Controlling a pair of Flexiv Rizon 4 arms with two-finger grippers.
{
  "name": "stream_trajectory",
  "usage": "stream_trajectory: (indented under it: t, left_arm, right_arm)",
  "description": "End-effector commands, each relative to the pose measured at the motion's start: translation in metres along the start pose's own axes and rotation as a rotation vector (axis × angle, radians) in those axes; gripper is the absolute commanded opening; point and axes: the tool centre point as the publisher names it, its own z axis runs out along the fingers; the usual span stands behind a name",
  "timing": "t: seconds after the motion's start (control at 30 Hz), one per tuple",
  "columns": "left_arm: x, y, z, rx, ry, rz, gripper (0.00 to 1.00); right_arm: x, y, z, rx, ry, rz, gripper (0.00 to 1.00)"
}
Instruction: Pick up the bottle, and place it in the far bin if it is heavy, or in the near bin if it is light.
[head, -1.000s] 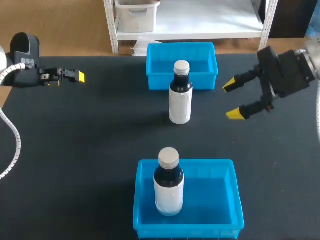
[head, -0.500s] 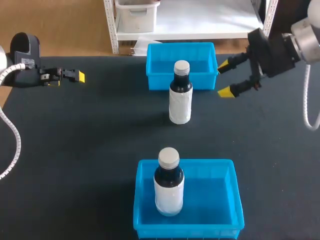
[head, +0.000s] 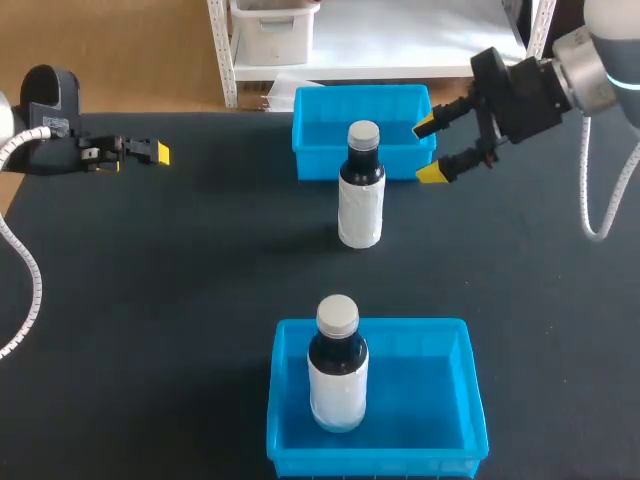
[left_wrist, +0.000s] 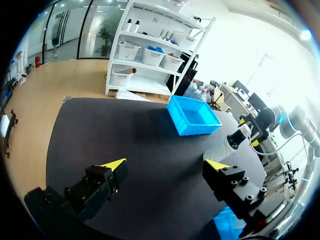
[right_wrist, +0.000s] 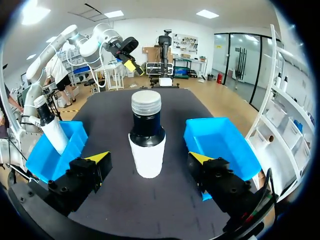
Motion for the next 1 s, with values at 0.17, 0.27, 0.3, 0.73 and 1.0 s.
stream_trajectory:
  t: [0.17,0.27,0.3,0.73,1.0]
  left_arm:
    - [0.0,0.0,0.0,0.0,0.0,0.0,1.0]
    - [0.0,0.0,0.0,0.0,0.0,0.0,1.0]
    - [0.0,0.0,0.0,0.0,0.0,0.0,1.0]
    - [0.0,0.0,0.0,0.0,0.0,0.0,1.0]
    - [0.0,0.0,0.0,0.0,0.0,0.0,1.0]
  right_arm:
    - [-0.006,-0.001,0.008,-0.008,-0.007,-0.007,1.0]
    - [-0.008,-0.001,0.01,-0.013,-0.01,-0.011,1.0]
    - [-0.009,-0.001,0.012,-0.016,-0.01,-0.015,1.0]
    - [-0.021,-0.006,0.032,-0.033,-0.028,-0.018,1.0]
    - [-0.03,-0.004,0.041,-0.046,-0.041,-0.03,1.0]
